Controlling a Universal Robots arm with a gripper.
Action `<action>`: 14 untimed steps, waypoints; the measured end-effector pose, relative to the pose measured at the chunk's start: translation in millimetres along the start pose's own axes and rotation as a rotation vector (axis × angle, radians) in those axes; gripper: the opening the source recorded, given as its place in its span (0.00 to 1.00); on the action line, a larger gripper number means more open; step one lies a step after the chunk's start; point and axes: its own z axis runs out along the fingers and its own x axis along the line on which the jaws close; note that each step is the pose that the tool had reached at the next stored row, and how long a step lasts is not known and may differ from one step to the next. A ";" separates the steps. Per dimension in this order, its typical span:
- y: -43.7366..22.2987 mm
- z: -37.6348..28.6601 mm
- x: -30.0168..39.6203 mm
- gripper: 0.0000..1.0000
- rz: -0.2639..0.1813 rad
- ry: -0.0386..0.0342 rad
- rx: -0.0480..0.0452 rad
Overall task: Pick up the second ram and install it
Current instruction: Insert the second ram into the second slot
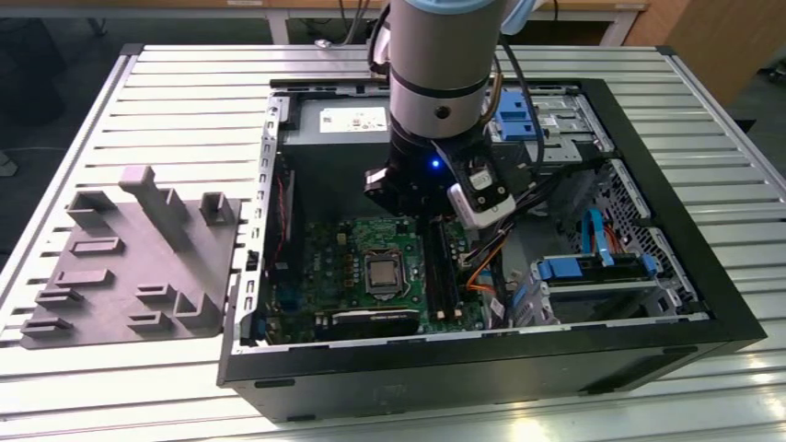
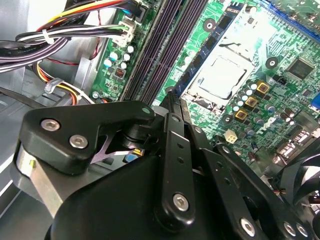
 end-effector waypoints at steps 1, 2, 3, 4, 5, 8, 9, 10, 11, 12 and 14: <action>0.0 0.0 0.0 0.12 0.000 0.0000 0.0000; 0.0 0.0 0.0 0.12 0.000 0.0000 -0.0001; 0.0 0.0 0.0 0.12 0.000 0.0000 -0.0001; 0.0 0.1 0.0 0.12 0.000 0.0000 -0.0001; 0.0 0.2 0.0 0.12 0.000 0.0001 0.0001; 0.0 0.9 -0.6 0.12 0.000 0.0001 -0.0001; 0.0 1.1 -0.8 0.12 0.000 0.0001 0.0000; 0.1 1.3 -1.3 0.12 0.000 0.0001 0.0000; 0.1 1.5 -2.3 0.12 0.000 0.0000 -0.0001; 0.3 1.8 -4.0 0.12 0.000 0.0000 -0.0004; 0.4 2.2 -6.9 0.12 -0.002 0.0001 -0.0003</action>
